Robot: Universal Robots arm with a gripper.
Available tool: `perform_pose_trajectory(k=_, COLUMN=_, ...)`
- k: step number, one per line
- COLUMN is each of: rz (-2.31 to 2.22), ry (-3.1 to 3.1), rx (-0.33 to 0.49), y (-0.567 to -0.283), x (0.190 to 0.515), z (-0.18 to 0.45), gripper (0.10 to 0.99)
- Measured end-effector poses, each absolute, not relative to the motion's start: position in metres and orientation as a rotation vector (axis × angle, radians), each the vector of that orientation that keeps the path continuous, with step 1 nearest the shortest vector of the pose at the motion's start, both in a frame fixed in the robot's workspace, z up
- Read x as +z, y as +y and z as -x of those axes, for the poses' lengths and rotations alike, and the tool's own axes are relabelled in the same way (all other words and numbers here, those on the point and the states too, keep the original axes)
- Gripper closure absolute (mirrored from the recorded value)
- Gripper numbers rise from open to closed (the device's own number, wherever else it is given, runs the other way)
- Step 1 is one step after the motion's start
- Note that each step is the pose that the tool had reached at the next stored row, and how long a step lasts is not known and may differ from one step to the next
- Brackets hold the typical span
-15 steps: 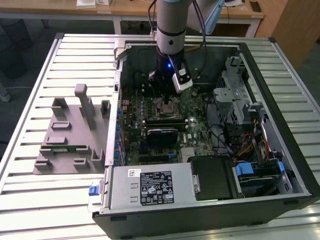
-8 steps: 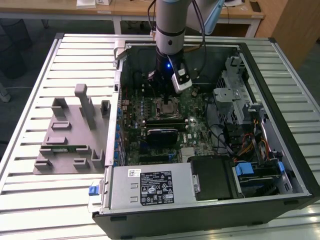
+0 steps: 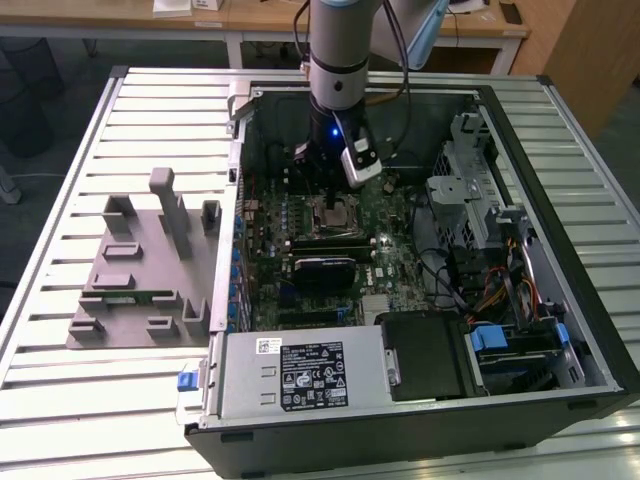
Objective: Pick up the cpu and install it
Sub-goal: 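Close the cpu cover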
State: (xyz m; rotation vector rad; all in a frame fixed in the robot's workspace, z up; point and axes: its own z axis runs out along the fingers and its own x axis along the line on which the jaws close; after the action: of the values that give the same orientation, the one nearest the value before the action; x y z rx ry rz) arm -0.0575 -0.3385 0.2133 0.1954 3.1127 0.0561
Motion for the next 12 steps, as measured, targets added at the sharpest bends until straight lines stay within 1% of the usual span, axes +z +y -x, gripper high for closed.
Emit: perform_pose_trajectory(k=12, rz=-0.195, ry=3.113, rx=0.056, y=-0.3399, x=0.2124, z=0.0598, gripper=0.98)
